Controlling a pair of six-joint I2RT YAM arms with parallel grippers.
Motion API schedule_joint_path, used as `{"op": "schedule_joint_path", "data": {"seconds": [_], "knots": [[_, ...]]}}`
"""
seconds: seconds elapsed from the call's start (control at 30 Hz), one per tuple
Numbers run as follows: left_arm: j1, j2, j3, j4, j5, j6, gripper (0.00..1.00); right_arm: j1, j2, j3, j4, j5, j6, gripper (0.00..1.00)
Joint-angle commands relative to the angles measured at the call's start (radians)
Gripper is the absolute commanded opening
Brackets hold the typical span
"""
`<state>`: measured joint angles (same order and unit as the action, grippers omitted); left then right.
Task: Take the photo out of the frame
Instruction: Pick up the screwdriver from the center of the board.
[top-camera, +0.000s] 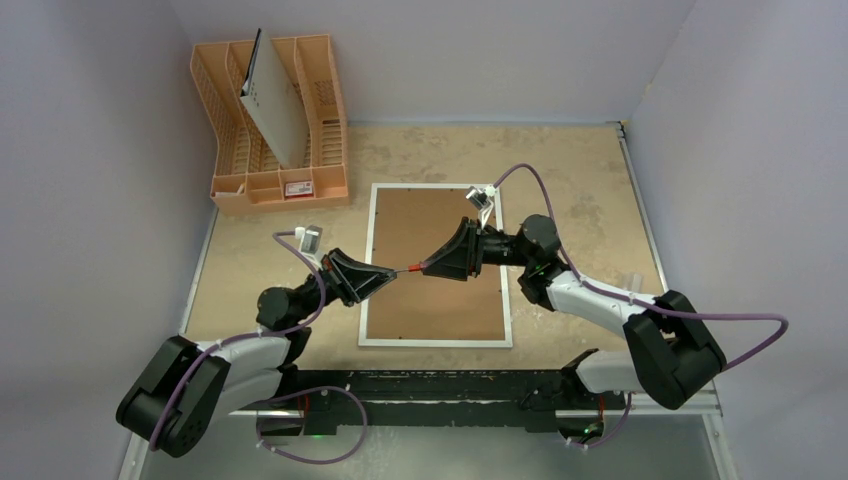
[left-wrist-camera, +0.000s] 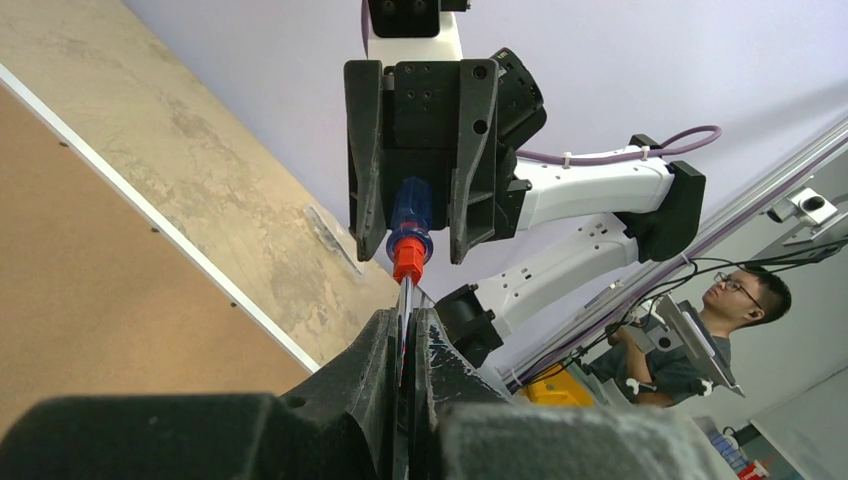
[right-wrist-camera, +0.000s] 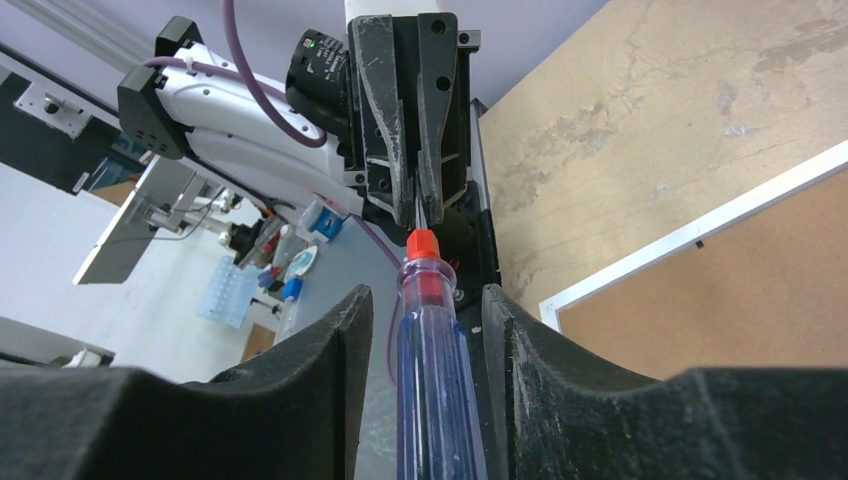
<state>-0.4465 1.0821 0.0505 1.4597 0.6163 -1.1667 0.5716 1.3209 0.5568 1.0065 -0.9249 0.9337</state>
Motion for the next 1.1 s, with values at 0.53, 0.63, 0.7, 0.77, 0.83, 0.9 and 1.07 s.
{"op": "schedule_joint_path", "data": {"seconds": [0.53, 0.63, 0.7, 0.77, 0.83, 0.9, 1.07], "knots": [[-0.006, -0.015, 0.030, 0.119, 0.014, 0.007, 0.00, 0.007, -0.054, 0.036, -0.042, 0.037, -0.067, 0.44], [-0.006, -0.016, 0.028, 0.120, 0.001, 0.008, 0.00, 0.007, -0.043, 0.040, -0.025, 0.007, -0.056, 0.40], [-0.006, -0.015, 0.028, 0.121, -0.001, 0.009, 0.00, 0.007, -0.041, 0.035, -0.004, -0.008, -0.044, 0.38], [-0.006, -0.014, 0.028, 0.122, -0.001, 0.009, 0.00, 0.007, -0.041, 0.034, 0.000, -0.005, -0.042, 0.34], [-0.006, -0.014, 0.028, 0.122, 0.001, 0.009, 0.00, 0.007, -0.042, 0.033, 0.011, -0.007, -0.036, 0.27], [-0.006, -0.013, 0.026, 0.121, 0.002, 0.009, 0.00, 0.007, -0.043, 0.034, 0.013, -0.003, -0.032, 0.20], [-0.006, -0.005, 0.020, 0.115, -0.002, 0.014, 0.00, 0.007, -0.043, 0.034, 0.030, -0.024, -0.023, 0.03]]}}
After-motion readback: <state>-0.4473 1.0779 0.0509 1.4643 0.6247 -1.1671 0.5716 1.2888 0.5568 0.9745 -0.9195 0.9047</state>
